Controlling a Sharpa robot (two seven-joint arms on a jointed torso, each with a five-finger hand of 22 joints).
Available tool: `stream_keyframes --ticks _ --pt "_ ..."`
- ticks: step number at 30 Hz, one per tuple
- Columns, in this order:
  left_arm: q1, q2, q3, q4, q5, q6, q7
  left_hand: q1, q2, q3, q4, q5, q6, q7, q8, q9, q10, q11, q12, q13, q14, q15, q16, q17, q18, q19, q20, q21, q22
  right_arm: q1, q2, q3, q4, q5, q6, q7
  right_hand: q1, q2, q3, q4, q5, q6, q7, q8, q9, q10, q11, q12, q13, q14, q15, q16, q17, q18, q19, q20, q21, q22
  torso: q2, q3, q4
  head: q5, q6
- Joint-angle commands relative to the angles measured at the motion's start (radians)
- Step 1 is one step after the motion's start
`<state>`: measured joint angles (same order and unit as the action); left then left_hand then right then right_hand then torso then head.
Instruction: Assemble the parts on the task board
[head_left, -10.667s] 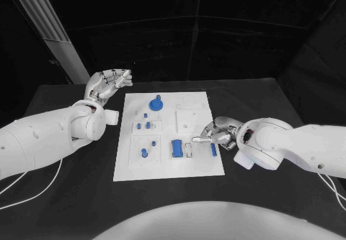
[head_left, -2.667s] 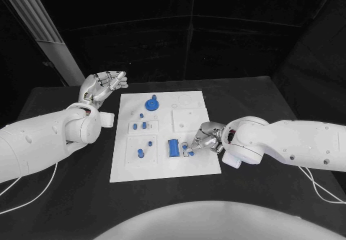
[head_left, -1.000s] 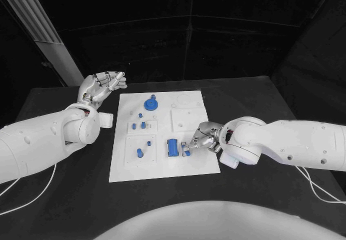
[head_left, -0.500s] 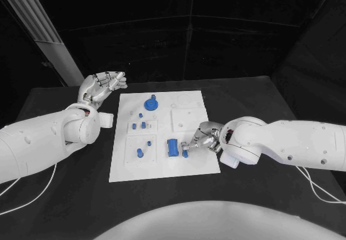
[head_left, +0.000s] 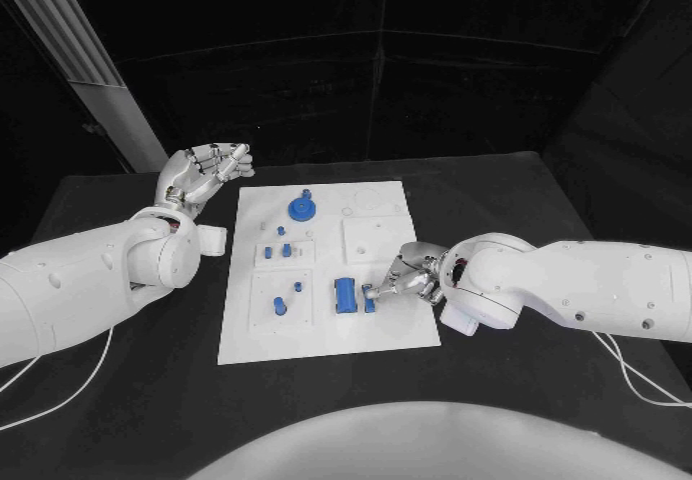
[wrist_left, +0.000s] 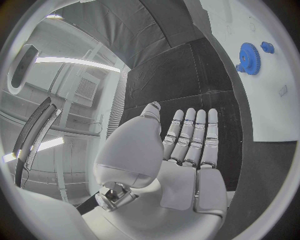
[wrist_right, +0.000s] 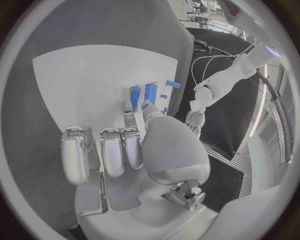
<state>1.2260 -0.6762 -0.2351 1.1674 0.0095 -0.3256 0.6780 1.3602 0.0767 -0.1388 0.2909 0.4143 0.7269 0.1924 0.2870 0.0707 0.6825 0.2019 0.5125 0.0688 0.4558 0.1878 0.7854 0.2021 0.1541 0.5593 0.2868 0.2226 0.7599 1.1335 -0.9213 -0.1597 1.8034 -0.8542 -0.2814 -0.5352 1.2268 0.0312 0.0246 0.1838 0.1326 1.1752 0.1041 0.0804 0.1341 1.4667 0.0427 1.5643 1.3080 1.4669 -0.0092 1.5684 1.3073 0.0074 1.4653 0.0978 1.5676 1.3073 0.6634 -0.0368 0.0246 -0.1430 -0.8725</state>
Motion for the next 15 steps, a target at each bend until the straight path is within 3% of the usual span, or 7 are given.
stream_keyframes --ticks 1,5,7,8,10,11,15 --pt "0.001 0.001 0.000 0.000 -0.001 0.012 0.116 -0.001 0.010 -0.007 0.001 0.005 -0.002 0.045 0.005 -0.001 -0.006 -0.001 0.004 -0.002 -0.007 0.003 0.003 -0.001 0.001 0.001 0.000 -0.005 -0.001 0.001 -0.006 0.000 0.005 -0.031 -0.012 -0.010 -0.013 -0.004 -0.018 0.004 -0.019 0.046 -0.016 0.024 0.014 0.104 -0.014 0.006 0.263 0.104 -0.012 0.002 0.263 -0.007 0.106 -0.006 0.003 0.263 -0.001 0.0002 -0.0003 0.001 0.000" --pt "0.001 0.001 0.000 0.000 -0.001 0.013 0.116 -0.001 0.010 -0.007 0.001 0.005 -0.002 0.045 0.005 -0.001 -0.006 -0.001 0.004 -0.002 -0.007 0.003 0.003 -0.001 0.001 0.001 0.000 -0.005 -0.001 0.001 -0.016 0.000 0.012 -0.045 -0.008 -0.018 -0.014 -0.020 -0.065 0.019 -0.052 0.104 -0.055 0.101 0.083 0.104 -0.051 0.006 0.263 0.104 -0.047 0.002 0.263 -0.007 0.106 -0.037 0.003 0.263 -0.001 0.0006 -0.0011 0.001 0.000" --pt "0.001 0.001 0.000 -0.001 -0.001 0.013 0.116 -0.001 0.010 -0.007 0.001 0.005 -0.002 0.045 0.005 -0.001 -0.006 -0.001 0.004 -0.002 -0.007 0.003 0.003 -0.001 0.001 0.001 0.000 -0.005 -0.001 0.001 -0.021 0.000 0.014 -0.049 0.009 -0.025 -0.006 -0.020 -0.112 0.038 -0.075 0.060 -0.076 0.204 0.202 0.104 -0.084 0.006 0.263 0.104 -0.076 0.002 0.263 -0.007 0.106 -0.064 0.003 0.263 -0.002 0.0005 -0.0014 0.001 0.000" --pt "0.001 0.001 0.000 -0.001 -0.001 0.013 0.116 -0.001 0.010 -0.007 0.001 0.005 -0.002 0.045 0.005 -0.001 -0.006 -0.001 0.004 -0.002 -0.007 0.003 0.004 -0.002 0.001 0.001 0.000 -0.005 -0.001 0.001 -0.023 0.000 0.015 -0.051 0.021 -0.029 -0.017 -0.019 -0.122 0.048 -0.080 0.059 -0.075 0.227 0.225 0.104 -0.075 0.006 0.263 0.104 -0.074 0.002 0.263 -0.007 0.106 -0.067 0.003 0.263 -0.002 0.0004 -0.0012 0.000 0.000" --pt "0.000 0.001 0.000 -0.002 -0.001 0.014 0.115 -0.001 0.011 -0.009 0.001 0.005 -0.002 0.044 0.007 -0.001 -0.007 -0.001 0.006 -0.002 -0.008 0.003 0.006 -0.004 0.001 0.000 0.000 -0.005 -0.002 0.001 -0.027 0.000 0.018 -0.057 0.047 -0.038 -0.011 -0.012 -0.185 0.089 -0.079 -0.049 -0.102 0.422 0.446 0.104 -0.083 0.006 0.263 0.104 -0.087 0.002 0.263 -0.007 0.106 -0.071 0.003 0.263 -0.001 0.0005 -0.0011 -0.001 0.000" --pt "0.000 0.002 0.000 -0.002 -0.001 0.014 0.115 -0.001 0.011 -0.009 0.001 0.005 -0.002 0.044 0.007 -0.001 -0.007 -0.001 0.006 -0.002 -0.008 0.003 0.006 -0.004 0.001 0.000 0.000 -0.005 -0.002 0.001 -0.029 0.000 0.019 -0.062 0.065 -0.043 -0.019 0.003 -0.192 0.104 -0.083 -0.079 -0.086 0.444 0.477 0.104 -0.080 0.006 0.263 0.104 -0.084 0.002 0.263 -0.007 0.106 -0.079 0.003 0.263 -0.001 0.0003 -0.0009 -0.002 0.000" --pt "-0.001 0.002 0.000 -0.003 -0.001 0.015 0.115 -0.001 0.011 -0.009 0.001 0.005 -0.002 0.044 0.007 -0.001 -0.007 -0.001 0.006 -0.002 -0.008 0.003 0.006 -0.004 0.001 0.000 0.000 -0.005 -0.002 0.001 -0.026 0.000 0.020 -0.090 0.136 -0.061 -0.060 0.025 -0.233 0.103 -0.086 -0.124 -0.092 0.529 0.578 0.104 -0.089 0.006 0.263 0.104 -0.086 0.002 0.263 -0.007 0.106 -0.080 0.003 0.263 -0.001 0.0002 -0.0011 -0.004 0.000"
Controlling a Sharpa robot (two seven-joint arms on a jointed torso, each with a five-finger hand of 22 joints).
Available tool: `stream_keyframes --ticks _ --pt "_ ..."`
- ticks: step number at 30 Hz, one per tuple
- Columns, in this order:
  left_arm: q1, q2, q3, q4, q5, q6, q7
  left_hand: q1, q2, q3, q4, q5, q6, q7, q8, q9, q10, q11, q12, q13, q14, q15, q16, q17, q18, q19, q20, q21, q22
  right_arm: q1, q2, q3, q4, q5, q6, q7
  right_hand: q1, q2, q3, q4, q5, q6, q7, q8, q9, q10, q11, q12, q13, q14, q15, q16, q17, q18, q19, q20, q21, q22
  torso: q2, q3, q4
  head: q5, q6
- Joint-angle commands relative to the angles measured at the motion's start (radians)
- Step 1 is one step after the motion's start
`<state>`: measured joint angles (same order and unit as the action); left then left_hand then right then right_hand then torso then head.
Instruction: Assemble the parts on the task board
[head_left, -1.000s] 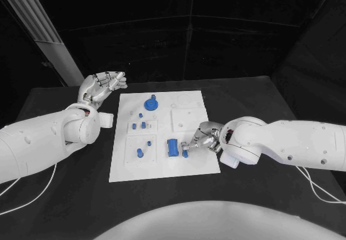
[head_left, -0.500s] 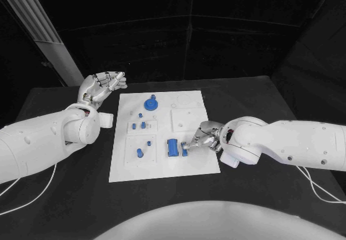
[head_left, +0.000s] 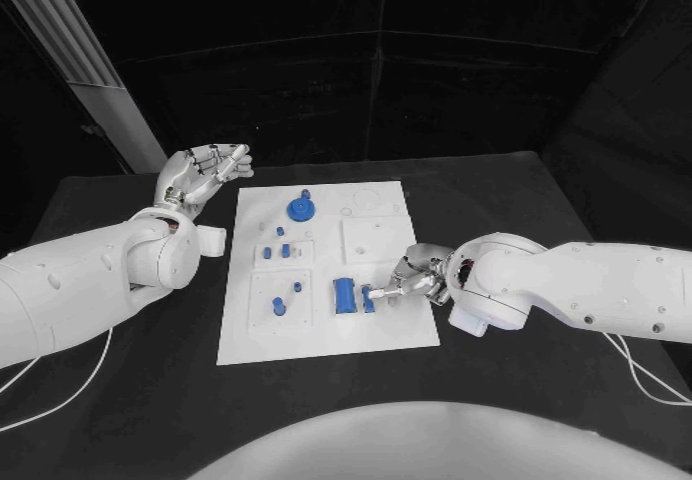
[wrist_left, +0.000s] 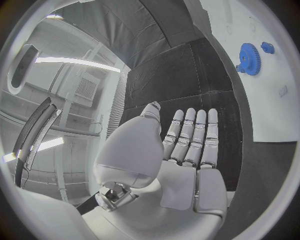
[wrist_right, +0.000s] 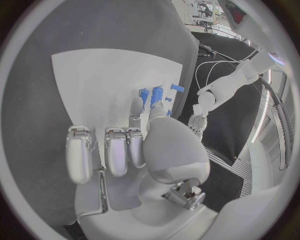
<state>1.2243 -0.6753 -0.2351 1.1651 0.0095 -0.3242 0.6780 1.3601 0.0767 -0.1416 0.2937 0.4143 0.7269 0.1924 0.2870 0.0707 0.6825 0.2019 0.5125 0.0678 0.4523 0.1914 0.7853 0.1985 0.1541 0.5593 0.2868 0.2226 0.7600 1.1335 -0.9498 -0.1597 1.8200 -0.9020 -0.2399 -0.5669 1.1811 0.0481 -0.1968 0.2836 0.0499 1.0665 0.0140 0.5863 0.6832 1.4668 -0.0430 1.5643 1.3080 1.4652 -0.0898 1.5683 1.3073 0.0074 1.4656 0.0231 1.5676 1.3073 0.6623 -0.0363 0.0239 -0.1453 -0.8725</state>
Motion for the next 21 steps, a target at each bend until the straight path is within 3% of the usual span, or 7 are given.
stream_keyframes --ticks 1,8,21 --pt "0.000 0.001 0.000 -0.001 -0.001 0.014 0.115 -0.001 0.011 -0.006 -0.002 0.005 -0.002 0.044 0.007 -0.001 -0.007 -0.001 0.006 -0.001 -0.005 0.000 0.006 -0.001 0.001 0.000 0.000 -0.005 -0.002 0.001 0.005 0.000 0.003 -0.049 0.110 -0.033 -0.019 0.014 -0.024 0.002 -0.002 -0.030 -0.004 0.044 0.057 0.104 -0.005 0.006 0.263 0.106 -0.006 0.002 0.263 -0.007 0.105 -0.007 0.003 0.263 0.000 -0.0002 0.0000 -0.003 0.000" --pt "-0.001 0.000 0.000 0.002 -0.001 0.013 0.115 -0.001 0.011 -0.006 -0.002 0.005 -0.002 0.044 0.007 -0.001 -0.007 -0.001 0.006 -0.001 -0.005 0.000 0.006 -0.001 0.001 0.000 0.000 -0.005 -0.002 -0.001 0.024 0.000 -0.013 -0.069 0.158 -0.051 0.002 0.051 -0.036 0.004 -0.002 -0.062 -0.007 0.081 0.112 0.104 -0.008 0.006 0.263 0.106 -0.008 0.002 0.263 -0.007 0.105 -0.009 0.003 0.263 0.001 -0.0005 0.0013 0.000 0.000" --pt "-0.001 -0.003 0.000 0.003 -0.001 0.012 0.114 -0.001 0.011 -0.006 -0.002 0.005 -0.002 0.044 0.007 -0.001 -0.007 -0.001 0.006 -0.001 -0.005 0.000 0.007 -0.002 0.001 0.000 0.000 -0.005 -0.002 -0.003 0.038 0.000 -0.027 -0.073 0.172 -0.060 0.021 0.088 -0.042 0.005 -0.002 -0.070 -0.010 0.099 0.144 0.104 -0.010 0.006 0.263 0.106 -0.009 0.002 0.263 -0.007 0.105 -0.010 0.003 0.263 0.001 -0.0005 0.0006 -0.002 0.000"
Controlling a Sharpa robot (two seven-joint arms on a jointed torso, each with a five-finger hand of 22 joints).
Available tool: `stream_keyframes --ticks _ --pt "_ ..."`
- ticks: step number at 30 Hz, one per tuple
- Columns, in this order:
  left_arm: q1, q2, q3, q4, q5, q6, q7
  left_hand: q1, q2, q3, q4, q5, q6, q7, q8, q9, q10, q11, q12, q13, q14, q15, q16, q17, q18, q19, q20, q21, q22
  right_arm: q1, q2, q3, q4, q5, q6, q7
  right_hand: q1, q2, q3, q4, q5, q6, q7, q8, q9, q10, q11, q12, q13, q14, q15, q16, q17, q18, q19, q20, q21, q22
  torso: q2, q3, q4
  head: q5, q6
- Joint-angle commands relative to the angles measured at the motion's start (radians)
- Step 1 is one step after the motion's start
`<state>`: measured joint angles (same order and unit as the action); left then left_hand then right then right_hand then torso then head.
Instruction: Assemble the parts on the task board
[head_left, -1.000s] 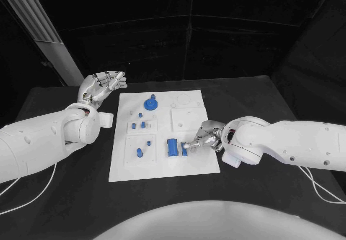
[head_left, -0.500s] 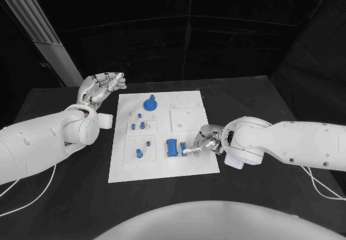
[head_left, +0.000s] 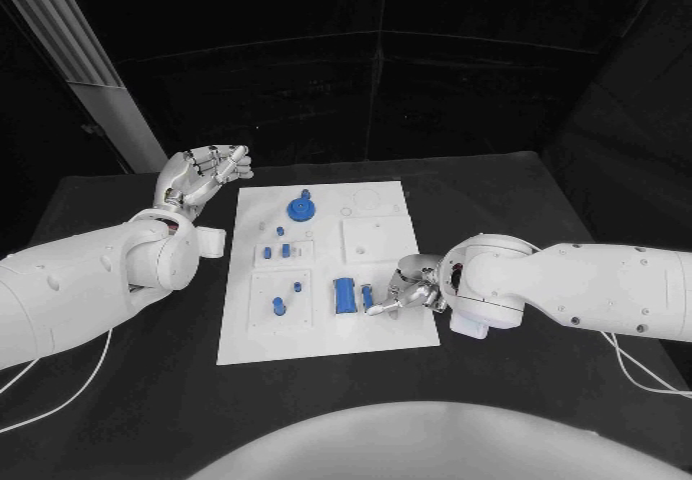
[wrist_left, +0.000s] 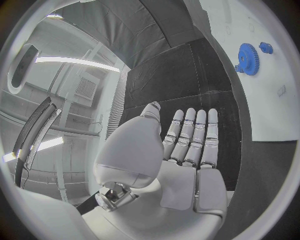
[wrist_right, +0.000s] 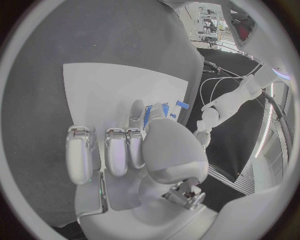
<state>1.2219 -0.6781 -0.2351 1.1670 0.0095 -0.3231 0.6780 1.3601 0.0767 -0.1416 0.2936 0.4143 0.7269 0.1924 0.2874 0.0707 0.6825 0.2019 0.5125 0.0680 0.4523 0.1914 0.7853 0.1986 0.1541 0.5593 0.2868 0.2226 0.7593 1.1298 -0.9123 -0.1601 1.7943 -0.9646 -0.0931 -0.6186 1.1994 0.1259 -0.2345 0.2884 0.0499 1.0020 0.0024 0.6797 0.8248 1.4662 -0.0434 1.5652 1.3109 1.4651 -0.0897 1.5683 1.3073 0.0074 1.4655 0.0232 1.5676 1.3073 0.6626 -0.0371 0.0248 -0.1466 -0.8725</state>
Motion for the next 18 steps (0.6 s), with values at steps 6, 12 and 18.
stream_keyframes --ticks 6,12,18 --pt "0.001 0.000 0.000 0.000 -0.001 0.011 0.114 -0.001 0.012 -0.006 -0.002 0.005 -0.002 0.044 0.007 -0.001 -0.007 -0.001 0.007 -0.001 -0.005 0.000 0.007 -0.002 0.001 0.000 0.000 -0.005 -0.001 0.001 0.002 0.000 -0.005 -0.010 0.021 -0.008 0.008 0.024 -0.006 0.000 -0.002 -0.001 -0.001 0.010 0.010 0.105 -0.012 0.006 0.260 0.106 -0.010 0.002 0.263 -0.007 0.105 -0.010 0.003 0.263 0.001 0.0002 -0.0005 -0.001 0.000" --pt "0.001 0.002 0.000 0.000 -0.001 0.012 0.114 -0.001 0.012 -0.006 -0.002 0.005 -0.002 0.044 0.007 -0.001 -0.007 -0.001 0.007 -0.001 -0.005 0.000 0.007 -0.002 0.001 0.000 0.000 -0.005 -0.001 0.001 0.011 0.000 -0.011 -0.010 0.020 -0.009 0.026 0.037 -0.005 -0.003 -0.001 0.000 -0.004 0.011 0.018 0.105 -0.015 0.006 0.260 0.106 -0.011 0.002 0.263 -0.007 0.105 -0.011 0.003 0.263 0.000 0.0001 0.0005 -0.001 0.000" --pt "0.001 0.002 0.000 0.000 -0.001 0.012 0.114 -0.001 0.012 -0.006 -0.002 0.005 -0.002 0.044 0.007 -0.001 -0.007 -0.001 0.007 -0.001 -0.005 0.000 0.007 -0.002 0.001 0.000 0.000 -0.005 -0.001 0.001 0.019 0.000 -0.017 -0.010 0.012 -0.005 0.043 0.053 0.000 -0.005 0.001 0.001 -0.005 0.010 0.023 0.105 -0.016 0.006 0.260 0.106 -0.012 0.002 0.263 -0.007 0.105 -0.011 0.003 0.263 0.000 0.0000 0.0002 0.000 0.000"
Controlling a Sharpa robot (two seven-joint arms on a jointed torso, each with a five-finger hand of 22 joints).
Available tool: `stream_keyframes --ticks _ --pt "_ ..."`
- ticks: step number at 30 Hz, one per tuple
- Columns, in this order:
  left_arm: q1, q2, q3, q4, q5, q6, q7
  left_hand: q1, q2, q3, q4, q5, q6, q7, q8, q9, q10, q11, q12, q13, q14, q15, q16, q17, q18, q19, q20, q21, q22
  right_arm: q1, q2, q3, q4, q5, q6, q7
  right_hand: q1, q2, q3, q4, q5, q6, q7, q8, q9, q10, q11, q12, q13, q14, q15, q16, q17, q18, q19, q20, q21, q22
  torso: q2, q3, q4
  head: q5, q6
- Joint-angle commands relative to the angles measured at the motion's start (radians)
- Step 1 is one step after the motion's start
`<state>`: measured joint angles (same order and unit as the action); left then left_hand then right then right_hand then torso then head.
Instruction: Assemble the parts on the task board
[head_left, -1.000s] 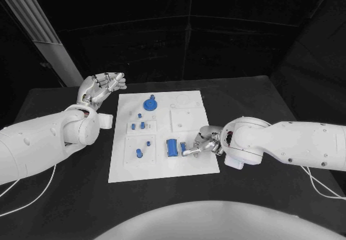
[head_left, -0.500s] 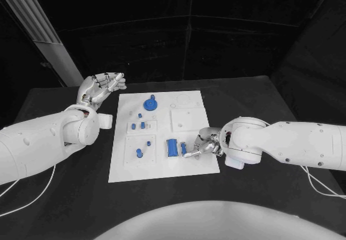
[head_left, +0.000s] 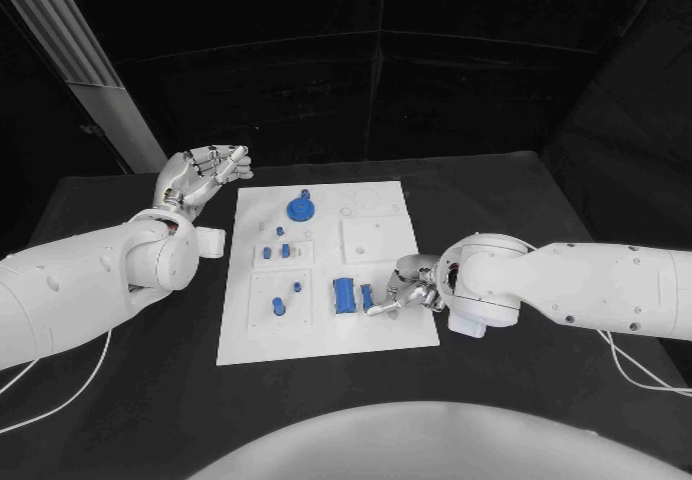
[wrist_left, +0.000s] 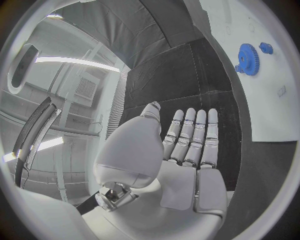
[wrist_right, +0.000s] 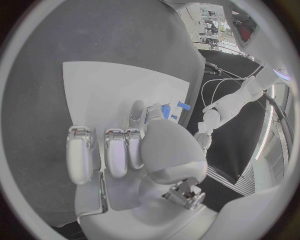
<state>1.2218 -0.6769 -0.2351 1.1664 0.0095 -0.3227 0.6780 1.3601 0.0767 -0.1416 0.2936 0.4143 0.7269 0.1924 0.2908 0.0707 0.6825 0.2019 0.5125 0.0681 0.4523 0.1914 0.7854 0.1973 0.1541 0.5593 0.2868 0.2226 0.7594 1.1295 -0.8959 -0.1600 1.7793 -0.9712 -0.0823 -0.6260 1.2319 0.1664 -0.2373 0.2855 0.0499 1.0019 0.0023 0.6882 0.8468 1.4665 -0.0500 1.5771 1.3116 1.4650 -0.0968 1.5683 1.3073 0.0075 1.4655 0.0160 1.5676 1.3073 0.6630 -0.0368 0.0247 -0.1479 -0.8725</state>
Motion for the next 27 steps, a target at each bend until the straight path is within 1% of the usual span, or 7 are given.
stream_keyframes --ticks 1,8,11,15,18,24,27 --pt "0.001 0.000 0.000 0.001 -0.001 0.011 0.114 -0.001 0.012 -0.006 -0.002 0.005 -0.002 0.044 0.003 -0.001 -0.007 -0.001 0.007 -0.001 -0.005 0.000 0.007 -0.001 0.001 0.000 0.000 -0.005 -0.001 0.001 0.003 0.000 -0.003 -0.004 0.002 0.003 0.012 0.013 0.003 -0.002 0.001 0.001 -0.005 0.002 0.002 0.104 -0.009 -0.006 0.259 0.106 -0.005 0.002 0.263 -0.007 0.105 -0.004 0.003 0.263 0.000 -0.0004 0.0004 0.001 0.000" --pt "0.001 0.001 0.000 0.001 -0.001 0.012 0.114 -0.001 0.012 -0.006 -0.002 0.005 -0.002 0.044 0.003 -0.001 -0.007 -0.001 0.007 -0.001 -0.005 0.000 0.007 -0.001 0.001 0.000 0.000 -0.005 -0.001 0.001 0.010 0.000 -0.007 -0.004 0.010 0.002 0.020 0.015 0.003 -0.004 0.001 0.002 -0.006 0.001 0.004 0.104 -0.009 -0.006 0.259 0.106 -0.005 0.002 0.263 -0.007 0.105 -0.004 0.003 0.263 0.000 -0.0002 0.0002 0.001 0.000" --pt "0.001 0.001 0.000 0.002 -0.001 0.011 0.114 -0.001 0.012 -0.006 -0.002 0.005 -0.002 0.044 0.003 -0.001 -0.007 -0.001 0.007 -0.001 -0.005 0.000 0.007 -0.001 0.001 0.000 0.000 -0.005 -0.001 0.001 0.011 0.000 -0.007 -0.004 0.015 0.001 0.036 0.015 0.004 -0.009 0.002 0.003 -0.006 -0.001 0.008 0.104 -0.010 -0.006 0.259 0.106 -0.005 0.002 0.263 -0.007 0.105 -0.004 0.003 0.263 0.000 0.0000 -0.0002 0.001 0.000" --pt "0.001 0.001 0.000 0.002 -0.001 0.011 0.113 -0.001 0.012 -0.006 -0.002 0.005 -0.002 0.044 0.003 -0.001 -0.007 -0.001 0.007 -0.001 -0.005 0.000 0.007 -0.001 0.001 0.000 0.000 -0.005 -0.001 0.001 0.012 0.000 -0.006 -0.004 0.018 -0.001 0.077 0.011 0.010 -0.029 0.005 0.002 -0.007 -0.005 0.014 0.104 -0.011 -0.006 0.259 0.106 -0.006 0.002 0.263 -0.007 0.105 -0.005 0.003 0.263 -0.001 0.0002 -0.0003 0.001 0.000" --pt "0.001 0.001 0.000 0.002 -0.001 0.011 0.113 -0.001 0.012 -0.006 -0.002 0.005 -0.002 0.044 0.003 -0.001 -0.007 -0.001 0.007 -0.001 -0.005 0.000 0.007 -0.001 0.001 0.000 0.000 -0.005 -0.001 0.001 0.011 0.000 -0.006 -0.004 0.017 -0.001 0.107 0.016 0.020 -0.044 0.023 0.001 -0.008 -0.010 0.018 0.104 -0.011 -0.006 0.259 0.106 -0.006 0.002 0.263 -0.007 0.105 -0.005 0.003 0.263 0.000 -0.0002 0.0002 0.001 0.000" --pt "0.001 0.001 0.000 0.001 -0.001 0.011 0.113 -0.001 0.012 -0.006 -0.002 0.005 -0.002 0.044 0.003 -0.001 -0.007 -0.001 0.007 -0.001 -0.005 0.000 0.007 -0.001 0.001 0.000 0.000 -0.005 -0.001 0.001 0.008 0.000 -0.002 -0.004 0.016 0.002 0.117 0.017 0.023 -0.049 0.030 0.001 -0.008 -0.012 0.021 0.104 -0.012 -0.006 0.259 0.106 -0.006 0.002 0.263 -0.007 0.105 -0.005 0.003 0.263 0.000 0.0004 -0.0005 0.000 0.000" --pt "0.001 0.001 0.000 0.001 -0.001 0.012 0.113 -0.001 0.012 -0.006 -0.002 0.005 -0.002 0.044 0.003 -0.001 -0.007 -0.001 0.007 -0.001 -0.005 0.000 0.007 -0.001 0.001 0.000 0.000 -0.005 -0.001 0.001 0.007 0.000 0.000 -0.004 0.015 0.004 0.119 0.018 0.024 -0.050 0.032 0.001 -0.008 -0.013 0.021 0.104 -0.012 -0.006 0.259 0.106 -0.006 0.002 0.263 -0.007 0.105 -0.005 0.003 0.263 0.000 0.0000 -0.0005 -0.001 0.000"
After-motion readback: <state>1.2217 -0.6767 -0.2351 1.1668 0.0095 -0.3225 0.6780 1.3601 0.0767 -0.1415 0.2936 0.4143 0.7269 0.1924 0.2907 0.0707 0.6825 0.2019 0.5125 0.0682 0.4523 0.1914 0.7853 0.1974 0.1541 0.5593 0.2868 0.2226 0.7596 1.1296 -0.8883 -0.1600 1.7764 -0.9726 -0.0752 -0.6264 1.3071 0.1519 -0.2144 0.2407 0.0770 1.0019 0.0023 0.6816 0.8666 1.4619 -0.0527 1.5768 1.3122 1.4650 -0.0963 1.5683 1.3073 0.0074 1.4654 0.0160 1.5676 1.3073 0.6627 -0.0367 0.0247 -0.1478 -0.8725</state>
